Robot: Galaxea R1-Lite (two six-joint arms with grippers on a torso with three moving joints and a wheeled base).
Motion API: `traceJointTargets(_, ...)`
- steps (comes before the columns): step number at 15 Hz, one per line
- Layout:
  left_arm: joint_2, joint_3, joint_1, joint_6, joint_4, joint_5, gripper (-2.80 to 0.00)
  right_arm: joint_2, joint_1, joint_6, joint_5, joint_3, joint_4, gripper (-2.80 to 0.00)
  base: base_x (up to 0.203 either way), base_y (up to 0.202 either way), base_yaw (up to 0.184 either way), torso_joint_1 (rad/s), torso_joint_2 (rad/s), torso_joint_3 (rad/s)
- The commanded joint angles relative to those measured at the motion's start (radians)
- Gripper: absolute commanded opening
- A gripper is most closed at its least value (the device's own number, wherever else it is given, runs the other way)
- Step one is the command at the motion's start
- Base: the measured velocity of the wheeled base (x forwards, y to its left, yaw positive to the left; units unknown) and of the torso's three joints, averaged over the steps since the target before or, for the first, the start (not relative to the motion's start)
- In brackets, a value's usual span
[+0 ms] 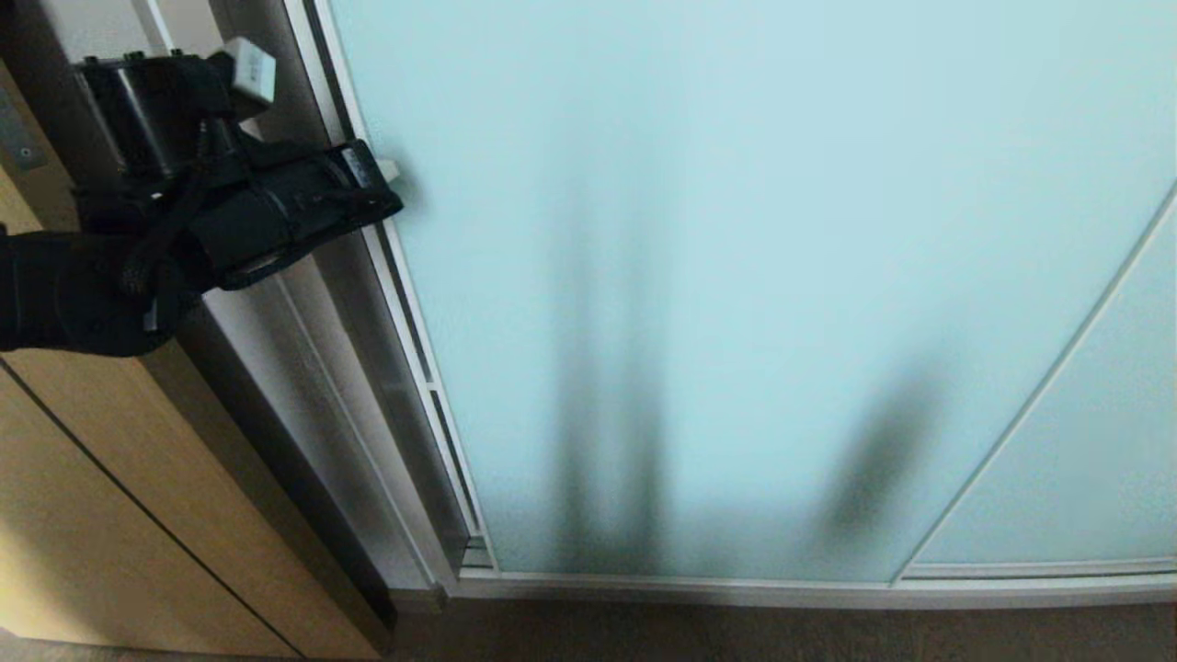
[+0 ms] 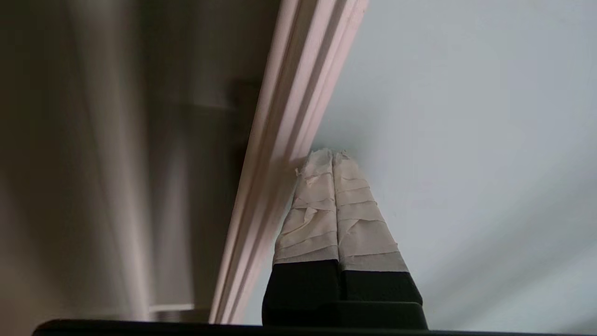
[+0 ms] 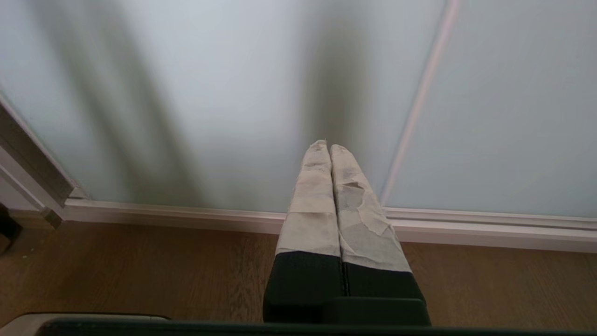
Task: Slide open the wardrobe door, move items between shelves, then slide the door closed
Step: Close the door
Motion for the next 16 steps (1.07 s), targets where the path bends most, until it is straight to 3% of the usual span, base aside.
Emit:
traceJointTargets(1, -0.047, 0.049, -0.003, 0.0, -0.026, -0.02, -2.8, 0.0, 0.0, 0.0, 0.0, -0.002, 0.0, -2.8, 0.0, 0.0, 0.0, 0.0, 0.0, 0.0)
traceJointTargets(13, -0.08, 0.083, -0.003, 0.002, -0.039, -0.025, -2.8, 0.0, 0.0, 0.0, 0.0, 0.0, 0.0, -2.8, 0.0, 0.0, 0.0, 0.0, 0.0, 0.0)
traceJointTargets(16, -0.129, 0.114, -0.001, 0.0, -0.037, -0.055, -2.8, 0.0, 0.0, 0.0, 0.0, 0.0, 0.0, -2.8, 0.0, 0.0, 0.0, 0.0, 0.0, 0.0)
